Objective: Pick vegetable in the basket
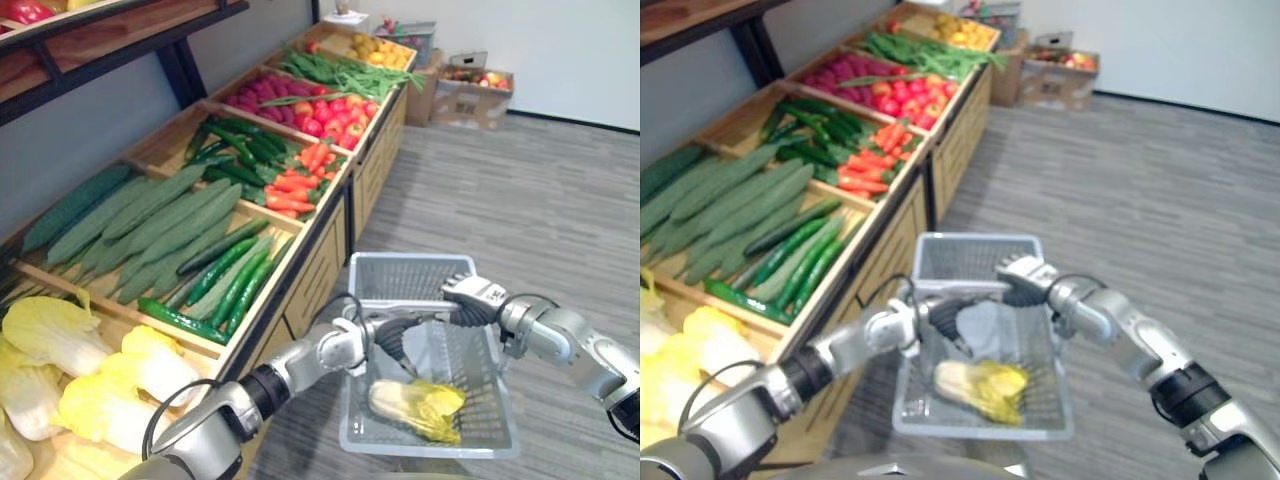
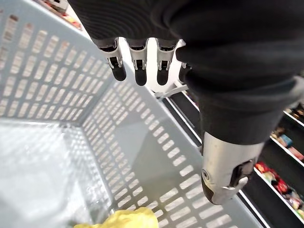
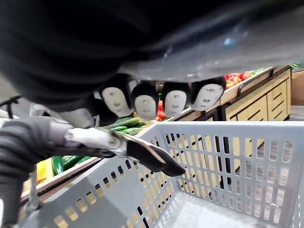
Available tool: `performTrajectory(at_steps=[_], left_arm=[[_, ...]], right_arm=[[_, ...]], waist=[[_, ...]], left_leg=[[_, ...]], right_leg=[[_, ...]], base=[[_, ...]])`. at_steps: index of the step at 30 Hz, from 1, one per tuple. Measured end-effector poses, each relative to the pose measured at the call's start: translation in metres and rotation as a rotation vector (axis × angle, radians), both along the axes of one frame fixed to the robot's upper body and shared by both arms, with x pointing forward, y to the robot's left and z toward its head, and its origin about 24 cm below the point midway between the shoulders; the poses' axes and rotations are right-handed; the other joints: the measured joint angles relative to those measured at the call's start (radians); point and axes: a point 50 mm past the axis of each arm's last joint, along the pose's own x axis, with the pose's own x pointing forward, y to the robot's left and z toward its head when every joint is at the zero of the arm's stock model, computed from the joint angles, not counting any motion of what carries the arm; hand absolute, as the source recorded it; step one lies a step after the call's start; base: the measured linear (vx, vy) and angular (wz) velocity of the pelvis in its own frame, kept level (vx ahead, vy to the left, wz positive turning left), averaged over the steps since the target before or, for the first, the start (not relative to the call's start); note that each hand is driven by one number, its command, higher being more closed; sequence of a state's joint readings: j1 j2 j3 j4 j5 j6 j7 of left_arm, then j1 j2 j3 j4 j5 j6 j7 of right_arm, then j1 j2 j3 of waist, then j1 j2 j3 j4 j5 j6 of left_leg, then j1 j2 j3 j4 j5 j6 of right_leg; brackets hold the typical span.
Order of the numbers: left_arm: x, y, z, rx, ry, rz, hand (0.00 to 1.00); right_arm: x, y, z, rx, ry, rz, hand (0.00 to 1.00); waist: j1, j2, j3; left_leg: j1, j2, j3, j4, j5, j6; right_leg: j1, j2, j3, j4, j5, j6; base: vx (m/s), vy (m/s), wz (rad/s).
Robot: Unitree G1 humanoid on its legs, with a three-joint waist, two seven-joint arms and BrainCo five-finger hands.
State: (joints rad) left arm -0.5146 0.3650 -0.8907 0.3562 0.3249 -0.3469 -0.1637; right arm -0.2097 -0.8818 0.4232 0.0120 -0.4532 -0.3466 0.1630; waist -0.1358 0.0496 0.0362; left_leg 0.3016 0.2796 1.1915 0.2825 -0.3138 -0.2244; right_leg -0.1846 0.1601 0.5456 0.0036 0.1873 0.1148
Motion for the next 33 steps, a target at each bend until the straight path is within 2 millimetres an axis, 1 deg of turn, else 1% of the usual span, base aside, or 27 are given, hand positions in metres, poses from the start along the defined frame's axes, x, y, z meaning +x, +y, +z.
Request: performTrajectory(at_steps=[2,3,6,7,8,9,10,11,12,13,14,15,16,18,19,21,23,24,25,26,27,28,29,30,31,32,33], left_arm=[[-0.01,-0.004,0.021,-0.038,-0.051,-0.092,0.0],[-0.014,-0.005,0.027,-0.061,-0.056,-0.114,0.0],[-0.036,-0.004,0.057,-0.177,-0.045,-0.238,0.0],[-0.043,-0.004,0.064,-0.22,-0.022,-0.27,0.0],[-0.051,-0.004,0.074,-0.264,-0.001,-0.315,0.0],[-0.055,-0.004,0.078,-0.281,0.005,-0.337,0.0],[-0.06,-0.004,0.084,-0.298,0.014,-0.373,0.0],[-0.067,-0.004,0.09,-0.31,0.019,-0.414,0.0],[-0.072,-0.002,0.094,-0.326,0.042,-0.439,0.0],[-0.075,-0.001,0.095,-0.33,0.053,-0.451,0.0],[-0.078,0.002,0.098,-0.335,0.066,-0.465,0.0],[-0.081,0.005,0.102,-0.343,0.078,-0.474,0.0],[-0.082,0.007,0.103,-0.346,0.081,-0.477,0.0],[-0.084,0.013,0.106,-0.366,0.078,-0.459,0.0],[-0.084,0.015,0.106,-0.383,0.078,-0.441,0.0],[-0.077,0.031,0.105,-0.489,0.105,-0.294,0.0],[-0.071,0.049,0.101,-0.596,0.108,-0.129,0.0],[-0.062,0.068,0.093,-0.725,0.106,0.09,0.0],[-0.057,0.075,0.088,-0.772,0.097,0.185,0.0],[-0.05,0.089,0.078,-0.808,0.047,0.385,0.0],[-0.047,0.097,0.071,-0.803,0.013,0.487,0.0],[-0.044,0.114,0.053,-0.754,-0.03,0.687,0.0],[-0.043,0.132,0.028,-0.686,-0.015,0.867,0.0],[-0.046,0.153,0.003,-0.612,0.011,1.048,0.0],[-0.049,0.163,-0.008,-0.578,0.023,1.135,0.0],[-0.055,0.182,-0.028,-0.522,0.051,1.285,0.0],[-0.059,0.19,-0.036,-0.492,0.056,1.352,0.0]], right_arm=[[0.001,-0.015,-0.002,0.007,0.004,-0.074,1.0],[0.002,-0.02,-0.004,0.012,0.009,-0.101,1.0],[0.003,-0.05,-0.022,0.039,0.066,-0.29,1.0],[0.0,-0.061,-0.028,0.049,0.081,-0.352,1.0],[-0.004,-0.076,-0.037,0.068,0.103,-0.447,1.0],[-0.006,-0.083,-0.041,0.078,0.116,-0.489,1.0],[-0.012,-0.094,-0.048,0.098,0.134,-0.565,1.0],[-0.02,-0.11,-0.058,0.135,0.152,-0.677,1.0],[-0.029,-0.123,-0.068,0.166,0.167,-0.782,1.0],[-0.034,-0.129,-0.072,0.181,0.179,-0.831,1.0],[-0.047,-0.142,-0.082,0.215,0.197,-0.933,1.0],[-0.061,-0.151,-0.091,0.249,0.208,-1.024,1.0],[-0.068,-0.155,-0.096,0.264,0.214,-1.067,1.0],[-0.1,-0.166,-0.115,0.339,0.245,-1.246,1.0],[-0.108,-0.168,-0.119,0.357,0.248,-1.29,1.0],[-0.139,-0.167,-0.139,0.423,0.289,-1.434,1.0],[-0.157,-0.162,-0.151,0.468,0.309,-1.523,1.0],[-0.177,-0.155,-0.166,0.532,0.344,-1.62,1.0],[-0.186,-0.152,-0.172,0.545,0.364,-1.656,1.0],[-0.201,-0.143,-0.184,0.582,0.415,-1.72,1.0],[-0.208,-0.141,-0.189,0.593,0.434,-1.761,1.0],[-0.218,-0.14,-0.195,0.603,0.467,-1.806,1.0],[-0.226,-0.136,-0.202,0.605,0.511,-1.841,1.0],[-0.233,-0.133,-0.208,0.605,0.55,-1.871,1.0],[-0.237,-0.132,-0.21,0.607,0.567,-1.885,1.0],[-0.242,-0.129,-0.214,0.616,0.591,-1.91,1.0],[-0.244,-0.128,-0.215,0.619,0.601,-1.921,1.0]], waist=[[0.003,-0.002,0.003],[0.005,-0.004,0.004],[0.019,-0.011,0.013],[0.028,-0.011,0.013],[0.037,-0.012,0.013],[0.042,-0.012,0.013],[0.05,-0.012,0.014],[0.06,-0.013,0.014],[0.062,-0.012,0.014],[0.062,-0.012,0.014],[0.065,-0.012,0.014],[0.079,-0.012,0.014],[0.087,-0.013,0.015],[0.106,-0.015,0.016],[0.11,-0.015,0.016],[0.113,-0.014,0.016],[0.116,-0.014,0.016],[0.116,-0.016,0.015],[0.118,-0.019,0.015],[0.134,-0.027,0.012],[0.141,-0.031,0.01],[0.147,-0.038,0.008],[0.148,-0.038,0.007],[0.151,-0.041,0.001],[0.154,-0.043,-0.002],[0.159,-0.044,-0.006],[0.16,-0.043,-0.009]], left_leg=[[-0.015,0.001,-0.029,0.001,-0.001,0.002],[-0.019,0.001,-0.038,0.001,-0.001,0.003],[-0.033,0.001,-0.1,0.002,0.0,0.013],[-0.043,0.001,-0.119,0.002,-0.001,0.017],[-0.058,0.0,-0.145,0.003,-0.003,0.021],[-0.067,-0.001,-0.161,0.003,-0.003,0.021],[-0.081,-0.002,-0.188,0.003,-0.002,0.025],[-0.099,-0.004,-0.22,0.004,0.001,0.031],[-0.119,-0.005,-0.259,0.005,0.003,0.038],[-0.129,-0.005,-0.28,0.006,0.006,0.043],[-0.146,-0.006,-0.312,0.007,0.009,0.048],[-0.163,-0.008,-0.339,0.009,0.012,0.055],[-0.172,-0.01,-0.353,0.009,0.013,0.058],[-0.209,-0.022,-0.422,0.008,0.021,0.074],[-0.216,-0.025,-0.443,0.007,0.022,0.078],[-0.249,-0.052,-0.524,-0.009,0.037,0.102],[-0.257,-0.078,-0.565,-0.036,0.055,0.117],[-0.264,-0.106,-0.616,-0.074,0.078,0.131],[-0.268,-0.115,-0.636,-0.084,0.082,0.137],[-0.283,-0.13,-0.675,-0.09,0.088,0.144],[-0.291,-0.137,-0.69,-0.092,0.09,0.145],[-0.3,-0.155,-0.719,-0.104,0.101,0.15],[-0.299,-0.167,-0.745,-0.129,0.12,0.152],[-0.3,-0.174,-0.764,-0.152,0.138,0.15],[-0.299,-0.177,-0.769,-0.164,0.146,0.151],[-0.296,-0.18,-0.778,-0.188,0.164,0.154],[-0.295,-0.181,-0.784,-0.199,0.173,0.157]], right_leg=[[0.001,-0.018,-0.032,0.0,-0.001,0.0],[0.001,-0.024,-0.043,0.0,-0.001,0.0],[0.02,-0.052,-0.097,-0.001,-0.007,-0.005],[0.02,-0.062,-0.115,0.0,-0.008,-0.005],[0.02,-0.075,-0.138,-0.001,-0.01,-0.004],[0.02,-0.083,-0.151,-0.001,-0.011,-0.004],[0.021,-0.095,-0.174,-0.001,-0.014,-0.004],[0.022,-0.11,-0.205,-0.002,-0.018,-0.004],[0.024,-0.126,-0.241,-0.002,-0.023,-0.003],[0.028,-0.136,-0.261,-0.002,-0.024,-0.002],[0.032,-0.151,-0.295,-0.003,-0.028,0.0],[0.033,-0.164,-0.323,-0.003,-0.029,0.001],[0.033,-0.17,-0.333,-0.003,-0.029,0.001],[0.039,-0.201,-0.398,-0.003,-0.03,0.003],[0.042,-0.208,-0.414,-0.003,-0.03,0.003],[0.056,-0.245,-0.485,-0.002,-0.036,0.011],[0.063,-0.268,-0.522,-0.001,-0.037,0.011],[0.074,-0.293,-0.568,-0.001,-0.04,0.014],[0.08,-0.302,-0.584,-0.002,-0.043,0.01],[0.088,-0.318,-0.614,-0.003,-0.058,0.006],[0.091,-0.325,-0.623,-0.004,-0.066,0.009],[0.094,-0.336,-0.639,-0.005,-0.081,0.016],[0.102,-0.341,-0.661,-0.008,-0.085,0.011],[0.103,-0.342,-0.676,-0.013,-0.089,0.011],[0.104,-0.342,-0.681,-0.017,-0.09,0.012],[0.103,-0.34,-0.69,-0.022,-0.09,0.012],[0.103,-0.338,-0.697,-0.024,-0.09,0.012]], base=[[-0.03,-0.022,0.45],[-0.05,-0.031,0.5],[-0.07,-0.037,0.57],[-0.07,-0.024,0.63],[-0.05,-0.015,0.59],[-0.06,-0.016,0.65],[-0.05,-0.018,0.71],[-0.06,-0.025,0.96],[-0.05,-0.021,0.91],[-0.05,-0.012,0.99],[-0.05,0.001,0.89],[-0.05,0.007,0.79],[-0.06,0.016,0.73],[-0.05,0.019,0.82],[-0.04,0.026,0.9],[-0.04,0.048,0.98],[-0.04,0.048,0.87],[-0.02,0.049,0.92],[-0.02,0.048,1.13],[0.0,0.038,0.75],[0.01,0.023,0.81],[0.02,0.008,0.69],[0.04,-0.002,0.68],[0.04,-0.015,0.45],[0.06,-0.027,0.27],[0.06,-0.033,0.16],[0.07,-0.048,0.22]])
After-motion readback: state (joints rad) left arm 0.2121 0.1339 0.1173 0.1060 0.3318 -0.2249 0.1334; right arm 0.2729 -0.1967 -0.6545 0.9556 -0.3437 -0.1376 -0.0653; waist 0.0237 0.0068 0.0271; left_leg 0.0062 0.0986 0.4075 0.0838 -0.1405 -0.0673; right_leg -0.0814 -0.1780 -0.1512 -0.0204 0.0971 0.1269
